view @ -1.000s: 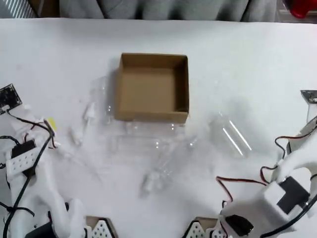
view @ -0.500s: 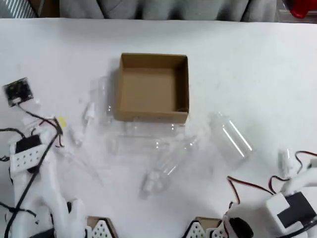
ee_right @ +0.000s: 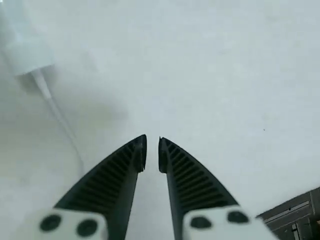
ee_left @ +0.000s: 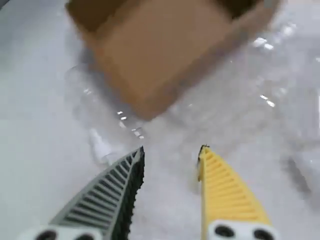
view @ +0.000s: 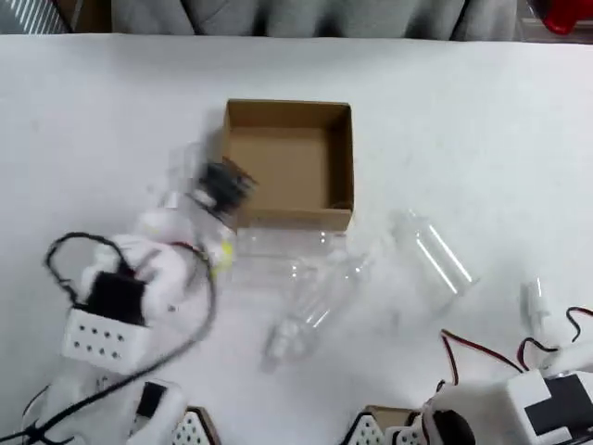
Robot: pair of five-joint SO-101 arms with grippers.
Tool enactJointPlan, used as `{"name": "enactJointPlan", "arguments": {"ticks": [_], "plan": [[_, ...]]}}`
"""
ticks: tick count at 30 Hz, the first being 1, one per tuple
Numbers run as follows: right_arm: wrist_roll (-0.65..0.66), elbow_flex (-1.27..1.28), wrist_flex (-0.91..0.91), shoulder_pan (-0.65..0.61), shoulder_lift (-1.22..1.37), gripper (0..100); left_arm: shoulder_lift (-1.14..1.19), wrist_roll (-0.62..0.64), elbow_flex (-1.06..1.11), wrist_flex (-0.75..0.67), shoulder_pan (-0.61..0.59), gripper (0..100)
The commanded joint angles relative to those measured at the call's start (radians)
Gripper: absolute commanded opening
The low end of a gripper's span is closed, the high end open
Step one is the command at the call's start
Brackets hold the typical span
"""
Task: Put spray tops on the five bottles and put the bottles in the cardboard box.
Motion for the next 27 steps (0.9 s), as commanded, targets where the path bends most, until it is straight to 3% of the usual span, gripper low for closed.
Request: {"name": "enactJointPlan", "arguments": {"ticks": [1, 8, 12, 21, 27], "plan": [[0.002, -0.011, -0.016, 0.012, -0.053, 1.6, -0.028, -0.364, -0.1, 0.222, 0.292, 18], [0.002, -0.012, -0.018, 0.008, -0.058, 1.6, -0.015, -0.519, -0.058, 0.262, 0.472, 18], [0.002, -0.012, -0.018, 0.001, -0.053, 1.6, 0.137, -0.528, -0.092, 0.215, 0.484, 18], [0.002, -0.014, -0.068, 0.01, -0.058, 1.6, 0.596, -0.52, -0.39, 0.192, 0.464, 18], [0.002, -0.011, -0.082, 0.012, -0.053, 1.6, 0.722, -0.531, -0.454, 0.163, 0.435, 18]]}}
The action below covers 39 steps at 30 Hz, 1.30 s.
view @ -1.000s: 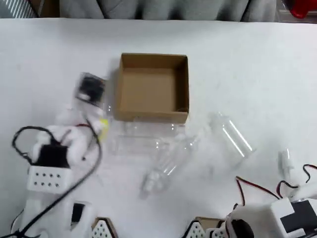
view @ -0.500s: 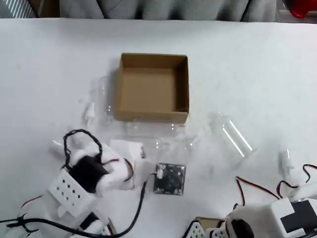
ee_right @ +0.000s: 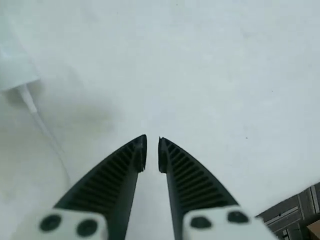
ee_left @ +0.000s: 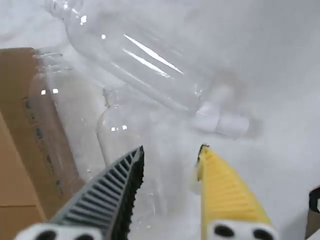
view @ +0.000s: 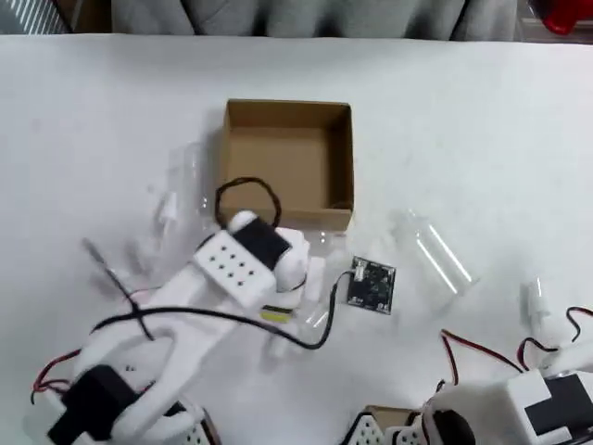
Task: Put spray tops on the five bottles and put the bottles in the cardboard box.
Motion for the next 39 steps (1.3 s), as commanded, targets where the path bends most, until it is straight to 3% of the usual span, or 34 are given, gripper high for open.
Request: {"name": "enactJointPlan", "arguments": {"ticks": [1, 7, 16, 30, 39], "plan": [[0.002, -0.011, -0.013, 0.013, -0.053, 1.6, 0.047, -0.012, -0.081, -0.061, -0.045, 19], [0.002, -0.012, -0.013, 0.008, -0.053, 1.6, 0.059, -0.034, -0.081, -0.095, -0.127, 27], [0.002, -0.011, -0.013, 0.002, -0.053, 1.6, 0.062, -0.031, 0.032, -0.298, -0.148, 27], [0.002, -0.012, -0.013, 0.002, -0.061, 1.6, 0.07, -0.037, 0.069, -0.359, -0.177, 27], [0.002, -0.012, -0.013, 0.002, -0.053, 1.6, 0.291, -0.028, -0.028, -0.367, -0.197, 26]]}}
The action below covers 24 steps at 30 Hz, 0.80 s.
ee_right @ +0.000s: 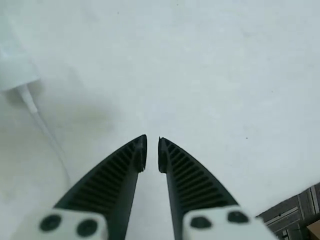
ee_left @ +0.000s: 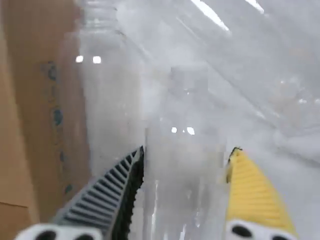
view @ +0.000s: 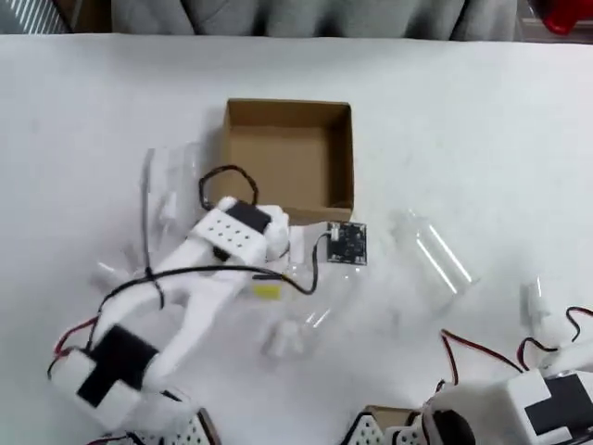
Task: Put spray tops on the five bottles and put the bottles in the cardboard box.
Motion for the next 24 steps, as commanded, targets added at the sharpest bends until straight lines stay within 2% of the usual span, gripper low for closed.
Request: {"name": "enactJointPlan", "arguments": {"ticks": [1, 3, 17, 24], "plan": [[0.002, -0.012, -0.013, 0.002, -0.053, 1.6, 0.05, 0.006, -0.084, -0.015, -0.007, 26], [0.002, -0.009, -0.013, 0.002, -0.051, 1.6, 0.059, 0.043, -0.086, -0.021, -0.007, 27], [0.002, -0.006, -0.033, 0.004, -0.051, 1.6, 0.056, 0.044, -0.086, -0.011, 0.013, 27], [0.002, -0.006, -0.033, 0.004, -0.051, 1.6, 0.056, 0.04, -0.141, 0.048, 0.042, 28]]}}
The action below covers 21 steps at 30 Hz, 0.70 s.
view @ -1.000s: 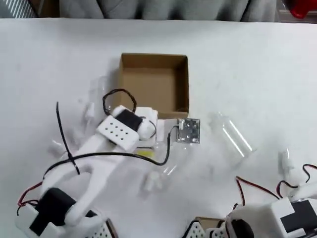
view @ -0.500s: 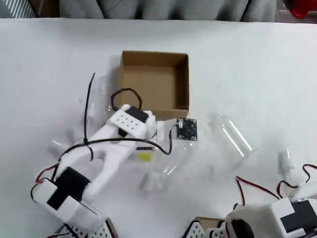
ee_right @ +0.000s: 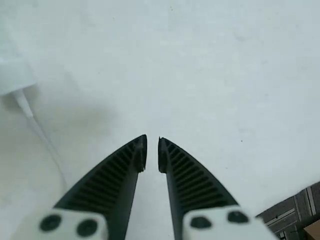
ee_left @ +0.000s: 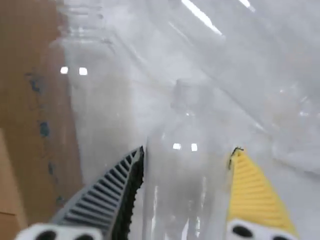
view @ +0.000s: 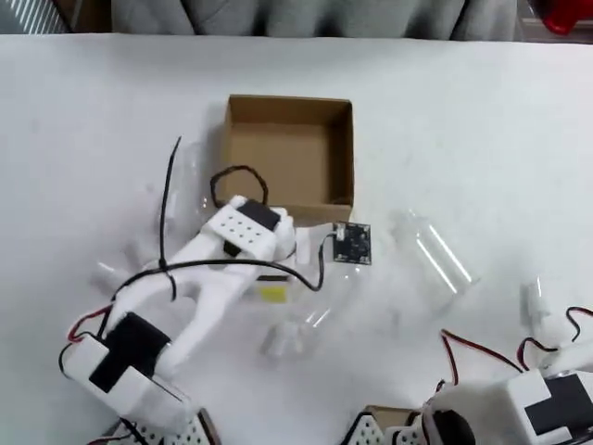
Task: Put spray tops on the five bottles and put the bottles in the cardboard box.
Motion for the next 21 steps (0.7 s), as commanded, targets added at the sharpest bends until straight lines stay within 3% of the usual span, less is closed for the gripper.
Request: {"name": "enactJointPlan", "arguments": {"ticks": [1, 4, 8, 21], "plan": [[0.002, -0.008, -0.013, 0.004, -0.051, 1.6, -0.013, 0.015, -0.107, 0.054, 0.025, 29], [0.002, -0.008, -0.013, 0.004, -0.051, 1.6, -0.007, 0.008, -0.11, 0.057, 0.021, 33], [0.002, -0.008, -0.013, 0.004, -0.051, 1.6, -0.005, -0.026, -0.11, 0.057, 0.01, 29], [0.002, -0.008, -0.013, 0.002, -0.051, 1.6, 0.038, -0.025, -0.11, 0.049, 0.004, 28]]}}
